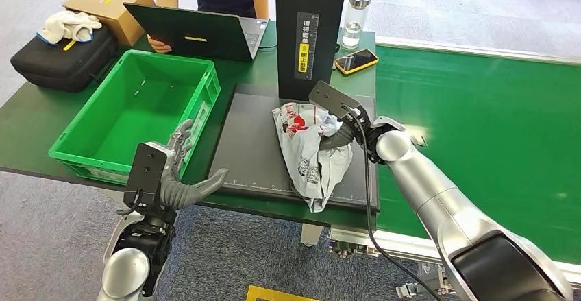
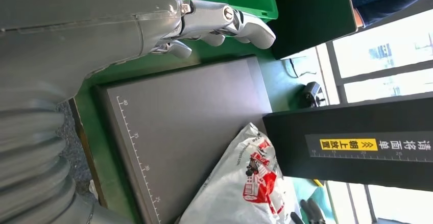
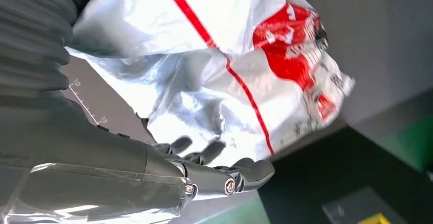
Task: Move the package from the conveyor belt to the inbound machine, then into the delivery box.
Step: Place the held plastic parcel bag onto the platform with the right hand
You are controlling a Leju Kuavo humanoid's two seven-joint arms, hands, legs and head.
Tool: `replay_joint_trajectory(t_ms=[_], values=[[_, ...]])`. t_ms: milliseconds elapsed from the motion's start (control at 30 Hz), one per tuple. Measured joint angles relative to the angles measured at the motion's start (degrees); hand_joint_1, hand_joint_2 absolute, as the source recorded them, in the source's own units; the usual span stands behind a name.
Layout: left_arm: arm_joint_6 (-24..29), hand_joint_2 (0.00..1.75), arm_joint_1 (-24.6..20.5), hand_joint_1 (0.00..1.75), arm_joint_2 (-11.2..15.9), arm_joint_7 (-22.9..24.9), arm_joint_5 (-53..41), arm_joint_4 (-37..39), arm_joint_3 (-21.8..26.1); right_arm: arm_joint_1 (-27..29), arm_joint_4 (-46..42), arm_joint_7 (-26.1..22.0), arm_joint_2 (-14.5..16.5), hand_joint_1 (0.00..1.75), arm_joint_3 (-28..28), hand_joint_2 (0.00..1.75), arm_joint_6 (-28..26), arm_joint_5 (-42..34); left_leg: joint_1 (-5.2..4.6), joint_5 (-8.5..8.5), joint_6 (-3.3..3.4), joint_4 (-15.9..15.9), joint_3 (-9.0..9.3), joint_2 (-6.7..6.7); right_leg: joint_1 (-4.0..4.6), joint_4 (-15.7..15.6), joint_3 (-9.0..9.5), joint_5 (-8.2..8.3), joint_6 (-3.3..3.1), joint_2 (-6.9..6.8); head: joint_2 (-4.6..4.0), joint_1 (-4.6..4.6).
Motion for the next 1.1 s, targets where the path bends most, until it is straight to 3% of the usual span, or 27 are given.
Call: replay_joint_trajectory(t_ms=[267, 467, 833, 1100], values=[[0.0, 1.75, 0.16, 0.0, -0.02, 0.03, -0.02, 0.0, -0.25, -0.3, 1.02, -0.88, -0.02, 0.0, 0.79, 1.75, 1.77, -0.58, 0.0, 0.0, 0.0, 0.0, 0.01, 0.01, 0.0, 0.0, 0.0, 0.0, 0.0, 0.01, -0.01, 0.01], [0.49, 1.75, 0.8, 0.0, 0.0, 0.22, -0.16, -0.18, -0.3, -0.25, -0.11, -4.69, -0.48, 0.0, 0.12, 1.75, 1.09, -3.88, 0.0, 0.0, 0.0, 0.0, 0.01, 0.01, 0.0, 0.0, 0.0, 0.0, 0.0, 0.01, -0.01, 0.01], [0.6, 1.75, 1.37, 0.0, -0.02, 0.26, -0.2, -0.5, -0.3, -0.18, -1.97, -5.29, -0.93, 0.0, -0.88, 1.75, 0.68, -4.61, 0.0, 0.0, 0.0, 0.0, 0.01, 0.01, 0.0, 0.0, 0.0, 0.0, 0.0, 0.01, -0.01, 0.0], [1.77, 1.75, 1.66, 0.0, -0.01, -0.09, -0.67, -0.57, -0.16, 3.62, -11.66, -9.9, -1.68, 0.0, -6.06, 1.75, -8.5, -11.12, 0.0, 0.0, 0.0, 0.01, 0.0, 0.0, 0.0, -0.01, -0.01, -0.01, -0.01, -0.01, 0.0, 0.0]])
